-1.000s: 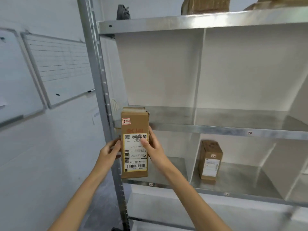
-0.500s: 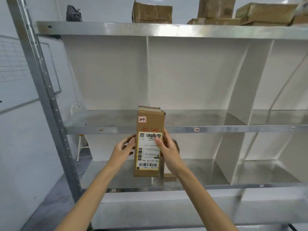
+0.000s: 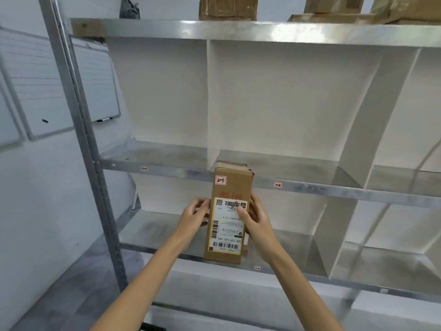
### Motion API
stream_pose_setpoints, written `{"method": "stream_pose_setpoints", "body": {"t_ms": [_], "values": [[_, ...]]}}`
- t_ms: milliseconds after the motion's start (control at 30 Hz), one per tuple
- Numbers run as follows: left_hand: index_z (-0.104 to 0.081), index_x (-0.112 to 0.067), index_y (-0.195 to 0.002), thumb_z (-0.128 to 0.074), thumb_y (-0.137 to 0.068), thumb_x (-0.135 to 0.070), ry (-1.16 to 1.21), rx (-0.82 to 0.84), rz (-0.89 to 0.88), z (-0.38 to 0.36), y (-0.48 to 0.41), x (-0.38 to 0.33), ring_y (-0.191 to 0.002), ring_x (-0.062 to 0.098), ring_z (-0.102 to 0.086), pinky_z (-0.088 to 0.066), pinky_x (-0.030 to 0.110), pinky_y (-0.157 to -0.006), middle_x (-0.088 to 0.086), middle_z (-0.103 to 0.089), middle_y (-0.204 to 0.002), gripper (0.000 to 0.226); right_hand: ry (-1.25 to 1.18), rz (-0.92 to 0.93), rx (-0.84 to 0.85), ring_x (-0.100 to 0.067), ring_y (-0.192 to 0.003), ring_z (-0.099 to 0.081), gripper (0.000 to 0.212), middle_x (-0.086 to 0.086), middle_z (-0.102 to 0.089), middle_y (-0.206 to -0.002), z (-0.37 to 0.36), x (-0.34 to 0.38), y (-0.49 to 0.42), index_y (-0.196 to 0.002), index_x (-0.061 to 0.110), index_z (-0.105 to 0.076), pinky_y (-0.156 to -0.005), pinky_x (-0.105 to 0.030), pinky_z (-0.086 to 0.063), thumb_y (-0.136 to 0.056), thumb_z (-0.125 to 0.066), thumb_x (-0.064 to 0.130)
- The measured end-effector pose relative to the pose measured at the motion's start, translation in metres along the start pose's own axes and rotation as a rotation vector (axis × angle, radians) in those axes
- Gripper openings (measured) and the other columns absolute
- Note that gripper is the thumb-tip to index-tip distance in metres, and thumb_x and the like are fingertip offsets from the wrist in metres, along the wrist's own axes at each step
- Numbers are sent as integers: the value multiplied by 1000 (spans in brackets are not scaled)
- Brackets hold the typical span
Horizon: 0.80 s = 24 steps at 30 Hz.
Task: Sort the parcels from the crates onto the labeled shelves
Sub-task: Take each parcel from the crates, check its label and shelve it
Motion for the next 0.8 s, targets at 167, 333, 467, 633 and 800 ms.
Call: {"method": "stream_pose_setpoints", "body": {"t_ms": [167,333,467,633,800], "values": [[-58,-18,-98,-42,-98,-33,-37,-88,52,20,16,21,-81,1,-66,-50,11,-58,-4,-69,-91,22,55,-16,56,-9,-120,-54,69,11,-53,-132,-15,-13,-4,-130,42,-40,-98,-46,-50,-70,-73,49],[-59,-20,-97,-42,-99,-26,-53,-145,113,61,17,47,-74,-6,-65,-48,7,-55,-6,-68,-89,18,76,-68,144,-6,-121,-51,68,10,-49,-133,-53,-35,-16,-129,39,-36,-100,-39,-49,-72,-74,40],[-60,-22,-97,-43,-99,-22,-81,-158,161,99,5,70,-81,-2,-66,-48,8,-57,-7,-68,-92,17,75,-129,180,-17,-125,-48,66,4,-47,-135,-87,-59,-32,-134,32,-34,-104,-50,-43,-81,-72,23],[-59,-23,-111,-37,-98,-42,-87,-101,287,144,-28,89,-111,17,-58,-51,27,-78,-6,-65,-107,32,95,-183,188,-20,-127,-46,62,1,-42,-140,-131,-85,-61,-137,32,-29,-103,-48,-45,-87,-66,23],[-61,-38,-97,-26,-92,-65,-11,-15,359,186,-72,100,-121,23,-51,-35,52,-108,3,-61,-126,45,76,-251,167,-7,-106,-52,51,2,-46,-136,-180,-109,-99,-131,35,-31,-75,-20,-49,-92,-57,16]]}}
Point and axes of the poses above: each hand's wrist, its own y-axis away from the middle knuckle, its own z-axis out of the back of the hand, x = y × z, the point moved 2 cm from there along -y, towards the middle knuckle
